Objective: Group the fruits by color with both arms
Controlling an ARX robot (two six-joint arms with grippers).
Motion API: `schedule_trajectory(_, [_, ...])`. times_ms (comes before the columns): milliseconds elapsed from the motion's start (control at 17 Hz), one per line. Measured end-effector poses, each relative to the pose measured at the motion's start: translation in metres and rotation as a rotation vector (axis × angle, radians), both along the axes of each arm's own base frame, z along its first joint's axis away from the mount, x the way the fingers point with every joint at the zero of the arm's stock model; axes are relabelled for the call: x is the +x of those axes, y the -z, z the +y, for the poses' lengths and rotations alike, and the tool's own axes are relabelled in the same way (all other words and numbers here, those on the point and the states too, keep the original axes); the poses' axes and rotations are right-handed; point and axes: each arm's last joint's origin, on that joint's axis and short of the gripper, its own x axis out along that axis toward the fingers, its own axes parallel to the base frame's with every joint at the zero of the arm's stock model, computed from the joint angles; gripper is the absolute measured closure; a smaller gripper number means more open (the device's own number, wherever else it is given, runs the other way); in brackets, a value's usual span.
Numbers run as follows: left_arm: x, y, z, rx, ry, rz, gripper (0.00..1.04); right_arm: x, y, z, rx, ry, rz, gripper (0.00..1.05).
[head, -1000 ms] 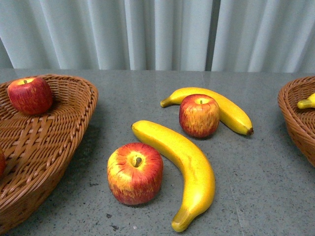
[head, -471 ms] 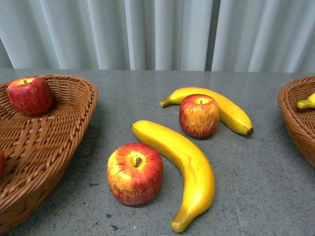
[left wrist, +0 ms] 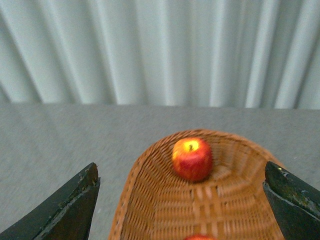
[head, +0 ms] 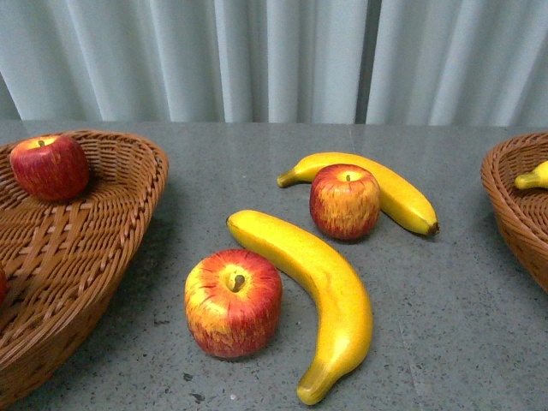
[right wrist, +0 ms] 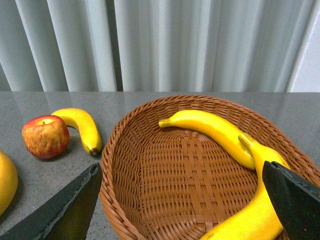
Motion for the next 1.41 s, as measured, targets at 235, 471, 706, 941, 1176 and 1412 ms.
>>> schedule_trajectory(235, [0.074,-0.022,-0.045,0.075,0.370,0.154,0.07,0.000,0.000,0.000,0.000,0.000,0.000,0.06])
schedule_trajectory(471, [0.079,-0.018,-0.088,0.106,0.635,0.256,0.07,0.000,0.000,0.000,0.000,0.000,0.000,0.06])
schedule_trajectory(706, [0.080,0.011,-0.115,0.169,0.794,0.391,0.07,0.000,0.000,0.000,0.000,0.000,0.000,0.06])
schedule_trajectory(941, [0.075,0.024,-0.121,0.225,0.847,0.440,0.07,0.000,0.000,0.000,0.000,0.000,0.000,0.06])
schedule_trajectory(1176, [0.066,0.044,-0.125,0.306,0.892,0.512,0.07,0.000,0.000,0.000,0.000,0.000,0.000,0.06])
schedule_trajectory(1412, [0.071,0.063,-0.122,0.366,0.875,0.547,0.07,0.000,0.000,0.000,0.000,0.000,0.000,0.06])
